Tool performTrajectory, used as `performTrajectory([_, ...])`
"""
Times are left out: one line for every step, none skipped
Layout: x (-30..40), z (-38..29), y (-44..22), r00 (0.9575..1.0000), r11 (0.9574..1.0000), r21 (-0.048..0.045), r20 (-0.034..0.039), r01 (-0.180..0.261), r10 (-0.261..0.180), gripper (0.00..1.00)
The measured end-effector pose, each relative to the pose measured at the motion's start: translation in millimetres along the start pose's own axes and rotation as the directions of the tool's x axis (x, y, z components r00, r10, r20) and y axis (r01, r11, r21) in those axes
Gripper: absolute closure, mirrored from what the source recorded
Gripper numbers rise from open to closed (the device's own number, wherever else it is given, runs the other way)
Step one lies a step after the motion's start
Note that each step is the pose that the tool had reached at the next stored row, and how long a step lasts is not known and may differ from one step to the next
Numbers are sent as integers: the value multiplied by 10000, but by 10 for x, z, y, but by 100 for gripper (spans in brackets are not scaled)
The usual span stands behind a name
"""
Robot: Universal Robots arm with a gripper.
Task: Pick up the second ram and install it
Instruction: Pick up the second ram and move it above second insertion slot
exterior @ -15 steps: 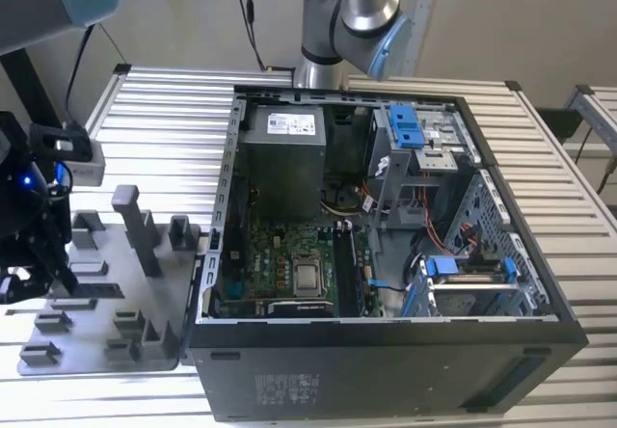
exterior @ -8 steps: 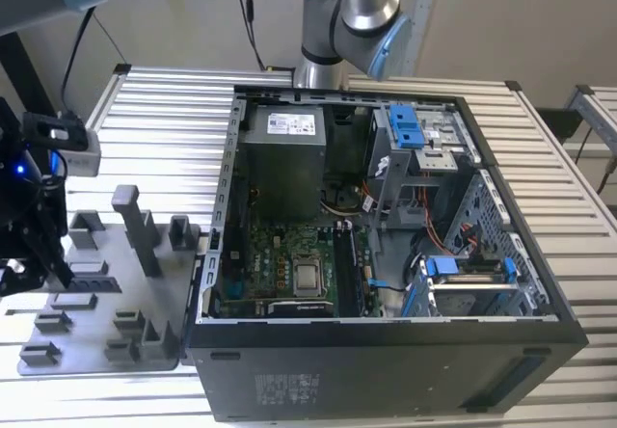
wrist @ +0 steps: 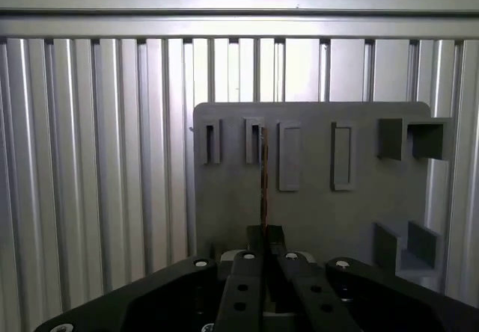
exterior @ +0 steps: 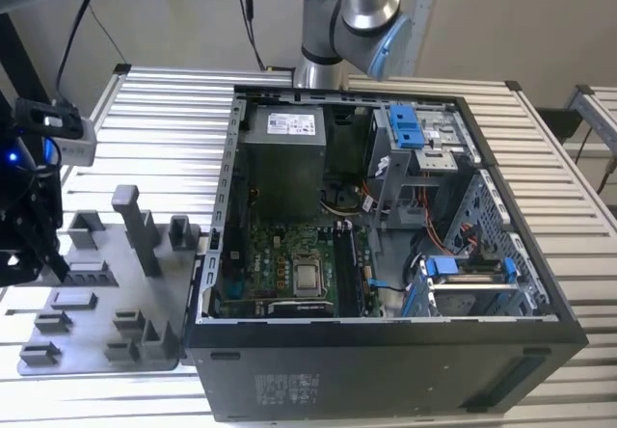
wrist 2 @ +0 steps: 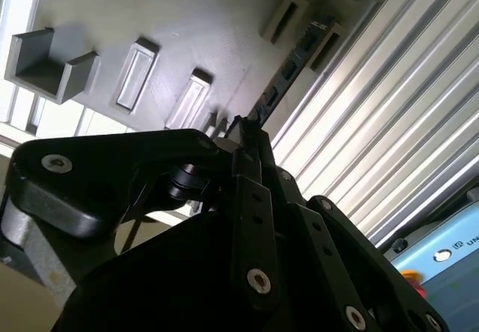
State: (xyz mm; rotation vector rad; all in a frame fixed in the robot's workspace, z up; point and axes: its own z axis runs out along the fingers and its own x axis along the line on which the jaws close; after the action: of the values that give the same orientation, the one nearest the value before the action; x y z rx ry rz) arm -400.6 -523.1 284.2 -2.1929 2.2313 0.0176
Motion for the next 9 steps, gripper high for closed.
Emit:
performTrajectory([0,-15,0,10000,10000,0,0,0,0,86])
performTrajectory([0,-30,0,10000,10000,0,-1,0,0,86])
performTrajectory([-1,-46,0,10000,10000,-1,-1,0,0,86])
performTrajectory([-1,-62,0,10000,10000,0,0,0,0,86])
performTrajectory([-1,-79,0,10000,10000,0,-1,0,0,86])
performTrajectory([-2,-96,0,10000,10000,0,0,0,0,86])
performTrajectory([-2,-115,0,10000,10000,0,0,0,0,86])
performTrajectory([-2,-134,0,10000,10000,0,-1,0,0,86])
performTrajectory([-3,-153,0,10000,10000,0,-1,0,0,86])
